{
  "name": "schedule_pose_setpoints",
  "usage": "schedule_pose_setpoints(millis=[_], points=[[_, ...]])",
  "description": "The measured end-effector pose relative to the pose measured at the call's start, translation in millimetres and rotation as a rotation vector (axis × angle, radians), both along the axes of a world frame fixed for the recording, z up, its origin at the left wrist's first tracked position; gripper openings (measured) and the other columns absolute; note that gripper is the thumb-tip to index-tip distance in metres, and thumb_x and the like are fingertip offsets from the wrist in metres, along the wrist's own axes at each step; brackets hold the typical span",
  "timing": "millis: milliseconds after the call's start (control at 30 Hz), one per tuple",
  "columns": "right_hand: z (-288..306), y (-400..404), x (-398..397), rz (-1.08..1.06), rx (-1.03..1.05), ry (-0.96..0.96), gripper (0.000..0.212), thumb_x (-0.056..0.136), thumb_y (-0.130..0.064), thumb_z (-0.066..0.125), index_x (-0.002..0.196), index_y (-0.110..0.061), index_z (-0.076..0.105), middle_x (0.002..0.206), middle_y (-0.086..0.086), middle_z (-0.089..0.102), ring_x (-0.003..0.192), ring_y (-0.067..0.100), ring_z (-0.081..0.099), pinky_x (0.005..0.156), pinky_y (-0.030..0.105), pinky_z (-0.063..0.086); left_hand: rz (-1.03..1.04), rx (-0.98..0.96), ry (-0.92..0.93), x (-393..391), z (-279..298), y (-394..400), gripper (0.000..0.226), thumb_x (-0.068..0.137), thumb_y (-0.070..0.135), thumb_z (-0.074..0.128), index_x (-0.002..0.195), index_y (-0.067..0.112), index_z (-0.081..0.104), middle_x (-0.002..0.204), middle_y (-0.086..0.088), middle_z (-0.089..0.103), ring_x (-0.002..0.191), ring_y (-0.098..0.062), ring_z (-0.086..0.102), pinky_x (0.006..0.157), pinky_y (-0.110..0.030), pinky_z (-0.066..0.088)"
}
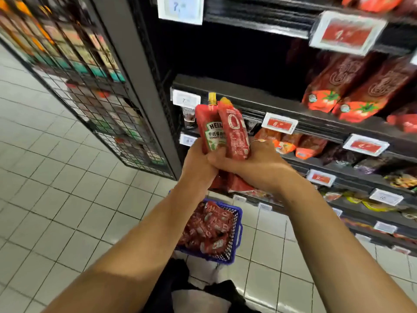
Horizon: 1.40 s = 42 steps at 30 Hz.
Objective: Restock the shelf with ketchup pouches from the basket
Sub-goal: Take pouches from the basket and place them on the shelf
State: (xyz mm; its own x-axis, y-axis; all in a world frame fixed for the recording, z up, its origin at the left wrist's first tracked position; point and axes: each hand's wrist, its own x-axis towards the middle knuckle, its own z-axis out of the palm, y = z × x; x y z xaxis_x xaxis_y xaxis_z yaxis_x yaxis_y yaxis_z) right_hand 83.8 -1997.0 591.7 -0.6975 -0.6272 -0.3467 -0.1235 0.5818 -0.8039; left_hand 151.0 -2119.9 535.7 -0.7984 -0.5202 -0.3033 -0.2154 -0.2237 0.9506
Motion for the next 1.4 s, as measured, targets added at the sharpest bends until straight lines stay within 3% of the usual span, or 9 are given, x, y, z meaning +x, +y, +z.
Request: schedule_pose_setpoints(millis=[100,200,333,467,733,967,1133,1300,1400], points=[[25.0,5.4,-15.1,-0.054,-0.181,-0.238,0.031,0.064,-0.054,0.083,0.089,-0.038,0.074,0.085,-0.007,0.077,0.074,0.013,0.075,0.061,0.028,0.06,-0.031,-0.025,0.025,-8.0,27.1,-12.2,0.03,0.084,0.031,0.068,0.114,0.029,0.068,0.101,0.003,0.077,0.092,-0.018,0.075,0.083,-0.046,0.061],[40.3,5.6,-29.9,-0.202,-0.453,-0.438,0.019,0.071,-0.021,0.07,0.088,-0.015,0.078,0.091,0.013,0.075,0.073,0.023,0.071,0.06,0.032,0.059,-0.108,0.022,0.05,-20.9,48.5,-35.1,0.026,0.092,0.026,0.069,0.117,0.03,0.067,0.105,0.005,0.077,0.094,-0.018,0.075,0.088,-0.047,0.059],[60.1,-2.3,-43.0,-0.356,-0.664,-0.644,0.035,0.081,-0.017,0.065,0.113,-0.006,0.073,0.114,0.02,0.072,0.093,0.03,0.073,0.08,0.044,0.06,-0.231,0.061,0.105,-35.3,74.0,-77.7,0.028,0.091,0.027,0.074,0.117,0.031,0.065,0.108,0.007,0.076,0.096,-0.014,0.075,0.08,-0.037,0.06],[77.1,-28.7,-36.0,-0.399,-0.688,-0.668,0.031,0.087,-0.013,0.059,0.114,-0.006,0.073,0.12,0.023,0.069,0.099,0.033,0.072,0.084,0.045,0.06,-0.338,0.105,0.227,-51.8,101.5,-123.5,0.027,0.091,0.02,0.072,0.115,0.03,0.069,0.111,0.0,0.076,0.101,-0.019,0.074,0.075,-0.03,0.06],[104.6,-44.9,-18.5,-0.509,-0.783,-0.799,0.064,0.044,-0.013,0.092,0.104,0.001,0.075,0.108,0.027,0.071,0.086,0.037,0.074,0.073,0.044,0.06,-0.505,0.045,0.324,-68.0,149.3,-194.6,0.032,0.084,0.036,0.077,0.115,0.034,0.071,0.117,-0.002,0.074,0.106,-0.022,0.072,0.08,-0.035,0.06],[135.8,-43.2,-52.8,-0.309,-0.764,-0.622,0.067,0.047,-0.032,0.1,0.104,-0.008,0.074,0.096,0.023,0.073,0.07,0.03,0.073,0.064,0.041,0.06,-0.378,-0.081,0.351,-102.5,184.6,-191.4,0.019,0.089,0.028,0.069,0.107,0.028,0.076,0.106,-0.005,0.077,0.094,-0.021,0.075,0.07,-0.03,0.059],[150.9,-45.4,-111.0,-0.331,-0.696,-0.391,0.03,0.061,-0.021,0.084,0.09,-0.013,0.078,0.089,0.019,0.076,0.068,0.027,0.074,0.06,0.038,0.059,-0.336,-0.118,0.309,-137.7,202.7,-171.2,0.018,0.091,0.032,0.069,0.106,0.025,0.076,0.108,-0.005,0.077,0.097,-0.023,0.075,0.07,-0.031,0.06],[152.5,-50.5,-153.0,-0.374,-0.723,-0.209,0.017,0.08,-0.013,0.076,0.096,-0.009,0.074,0.091,0.014,0.077,0.076,0.023,0.076,0.062,0.034,0.059,-0.236,-0.225,0.27,-196.5,226.6,-159.9,0.014,0.091,0.028,0.07,0.088,0.016,0.077,0.087,-0.004,0.078,0.079,-0.018,0.076,0.064,-0.032,0.059],[155.1,-54.2,-167.6,-0.413,-0.745,-0.174,0.018,0.087,-0.013,0.074,0.104,-0.007,0.072,0.093,0.013,0.077,0.08,0.022,0.076,0.064,0.033,0.06,-0.164,-0.183,0.317,-238.3,239.9,-158.7,0.015,0.088,0.019,0.074,0.101,0.011,0.074,0.09,-0.005,0.078,0.081,-0.02,0.076,0.068,-0.036,0.061]])
